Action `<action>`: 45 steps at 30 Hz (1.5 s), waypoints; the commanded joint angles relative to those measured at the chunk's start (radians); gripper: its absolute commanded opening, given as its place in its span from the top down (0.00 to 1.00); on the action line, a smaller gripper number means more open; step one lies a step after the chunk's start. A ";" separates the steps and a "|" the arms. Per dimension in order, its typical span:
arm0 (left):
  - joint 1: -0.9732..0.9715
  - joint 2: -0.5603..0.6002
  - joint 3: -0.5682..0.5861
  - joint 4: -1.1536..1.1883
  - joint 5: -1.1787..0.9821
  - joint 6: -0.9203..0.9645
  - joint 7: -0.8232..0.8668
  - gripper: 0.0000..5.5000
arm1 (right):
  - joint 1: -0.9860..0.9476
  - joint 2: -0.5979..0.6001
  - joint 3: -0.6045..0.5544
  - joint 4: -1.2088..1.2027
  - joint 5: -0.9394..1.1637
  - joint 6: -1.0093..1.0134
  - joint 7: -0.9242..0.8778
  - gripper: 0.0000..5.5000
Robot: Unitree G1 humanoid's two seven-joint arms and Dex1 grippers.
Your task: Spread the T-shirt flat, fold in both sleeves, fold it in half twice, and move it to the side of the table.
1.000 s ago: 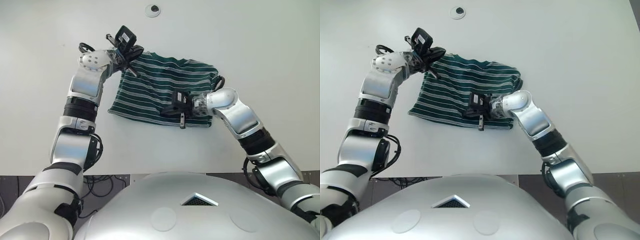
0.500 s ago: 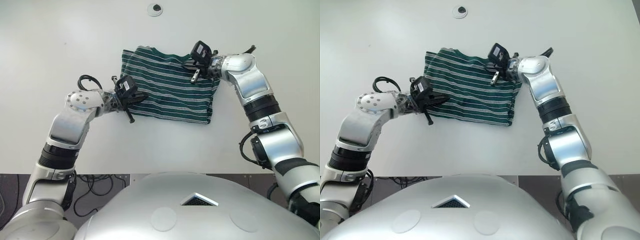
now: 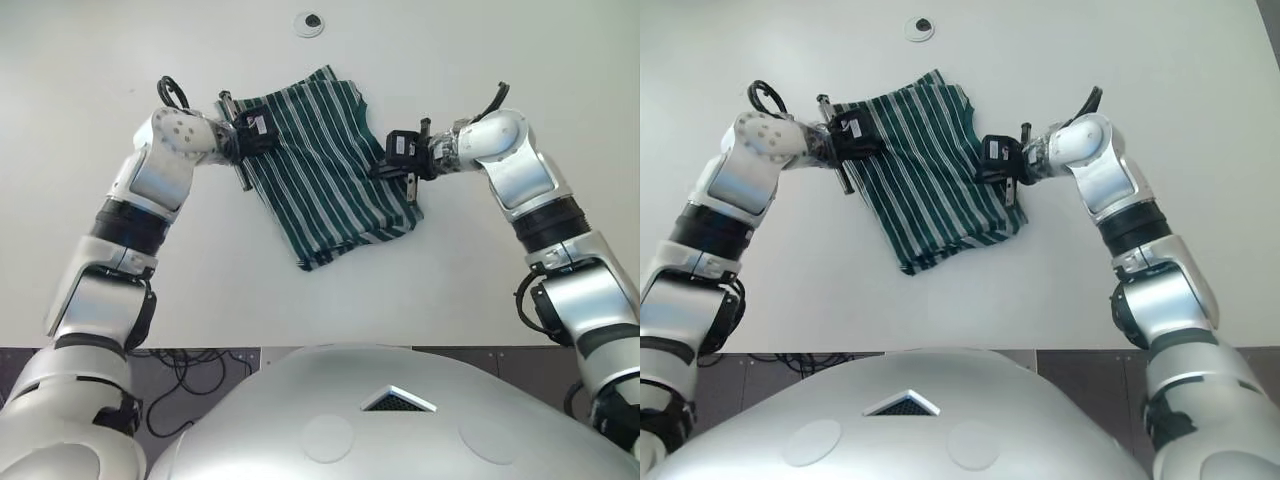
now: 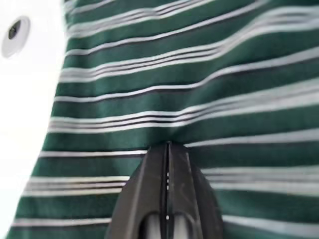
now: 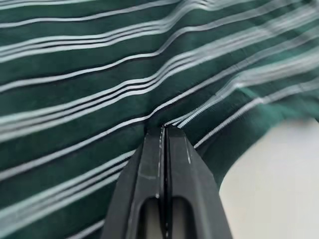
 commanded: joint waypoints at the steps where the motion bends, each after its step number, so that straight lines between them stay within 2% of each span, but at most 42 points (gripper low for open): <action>1: -0.021 -0.068 -0.005 0.126 0.028 -0.074 0.033 1.00 | 0.094 0.016 0.025 -0.056 -0.002 0.090 -0.012 1.00; 3: -0.034 -0.088 0.022 0.180 0.034 -0.118 0.081 1.00 | 0.115 0.017 0.010 -0.085 0.005 0.107 -0.043 1.00; 6: -0.007 -0.074 0.086 0.159 0.001 -0.201 0.107 1.00 | 0.111 0.041 -0.099 -0.118 0.063 0.146 -0.145 1.00; 7: 0.008 -0.070 0.136 0.131 -0.029 -0.234 0.133 1.00 | 0.112 0.050 -0.150 -0.150 0.104 0.179 -0.169 0.96; 10: 0.098 -0.032 0.262 -0.027 -0.109 -0.282 0.154 0.91 | 0.168 0.026 -0.256 -0.323 0.214 0.246 -0.173 0.87; 14: 0.396 0.187 0.335 -0.318 -0.043 -0.426 0.110 0.77 | 0.308 -0.175 -0.311 -0.413 0.162 -0.039 -0.089 0.72; 18: 0.636 0.345 0.367 -0.443 0.008 -0.545 0.062 0.66 | 0.450 -0.334 -0.318 -0.419 0.120 -0.274 -0.008 0.60; 21: 0.719 0.396 0.345 -0.461 0.062 -0.621 0.052 0.59 | 0.505 -0.365 -0.296 -0.425 0.110 -0.351 0.015 0.51; 24: 0.757 0.421 0.295 -0.476 0.155 -0.695 0.052 0.59 | 0.520 -0.349 -0.261 -0.422 0.074 -0.406 -0.005 0.45; 30: 0.722 0.379 0.196 -0.477 0.275 -0.756 0.074 0.59 | 0.513 -0.277 -0.179 -0.389 -0.070 -0.504 -0.138 0.45; 35: 0.672 0.347 0.133 -0.467 0.362 -0.780 0.101 0.59 | 0.490 -0.266 -0.146 -0.345 -0.162 -0.577 -0.218 0.45; 40: 0.622 0.342 0.077 -0.456 0.454 -0.814 0.113 0.59 | 0.475 -0.271 -0.101 -0.324 -0.199 -0.609 -0.234 0.59; 45: 0.575 0.337 0.032 -0.435 0.520 -0.848 0.130 0.74 | 0.474 -0.274 -0.075 -0.325 -0.200 -0.609 -0.241 0.75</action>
